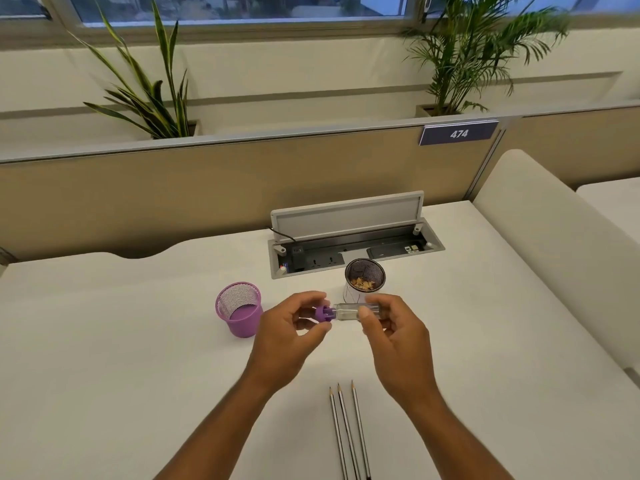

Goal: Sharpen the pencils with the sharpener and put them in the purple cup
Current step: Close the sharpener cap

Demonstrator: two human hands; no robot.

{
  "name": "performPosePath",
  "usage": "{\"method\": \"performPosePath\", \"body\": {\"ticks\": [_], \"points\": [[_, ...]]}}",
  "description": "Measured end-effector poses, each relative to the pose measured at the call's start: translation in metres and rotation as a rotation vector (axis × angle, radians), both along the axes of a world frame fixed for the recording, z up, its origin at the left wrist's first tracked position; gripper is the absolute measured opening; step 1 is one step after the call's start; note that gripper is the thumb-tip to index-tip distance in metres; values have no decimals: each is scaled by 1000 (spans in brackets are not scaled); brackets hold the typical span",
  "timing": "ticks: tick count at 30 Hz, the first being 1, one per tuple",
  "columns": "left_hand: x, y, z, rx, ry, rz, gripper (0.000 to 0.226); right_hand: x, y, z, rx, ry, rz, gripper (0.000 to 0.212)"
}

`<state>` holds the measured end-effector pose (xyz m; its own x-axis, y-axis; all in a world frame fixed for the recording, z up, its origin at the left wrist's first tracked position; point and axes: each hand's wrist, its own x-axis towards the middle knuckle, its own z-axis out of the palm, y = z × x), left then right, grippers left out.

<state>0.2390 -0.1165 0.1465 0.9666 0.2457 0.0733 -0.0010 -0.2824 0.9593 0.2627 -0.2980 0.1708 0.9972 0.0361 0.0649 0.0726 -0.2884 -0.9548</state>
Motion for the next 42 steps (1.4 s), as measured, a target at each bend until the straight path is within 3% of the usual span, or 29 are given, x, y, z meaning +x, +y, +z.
{"method": "performPosePath", "body": {"ticks": [5,11,14,17,21,25,31,36,42], "points": [[-14,2,3,-77,-13,-18,33,-15,2,4,-3,22,19,13],[-28,3,4,-155,-19,-41,35,-24,0,15,113,104,43,9],[-32,2,7,-245,-6,-5,39,-28,1,21,159,159,62,10],[-35,1,11,-297,-59,60,29,-30,3,25,172,183,81,12],[-39,-2,14,-197,-135,74,27,-34,7,28,187,210,93,12],[-45,-7,14,58,-148,-7,58,-37,12,29,163,224,91,15],[-45,-14,11,216,-150,-86,90,-43,20,32,134,266,76,17],[-44,-17,9,274,-219,-19,77,-45,22,30,102,264,64,16],[-44,-14,4,293,-216,-9,76,-46,24,28,78,285,66,15]]}}
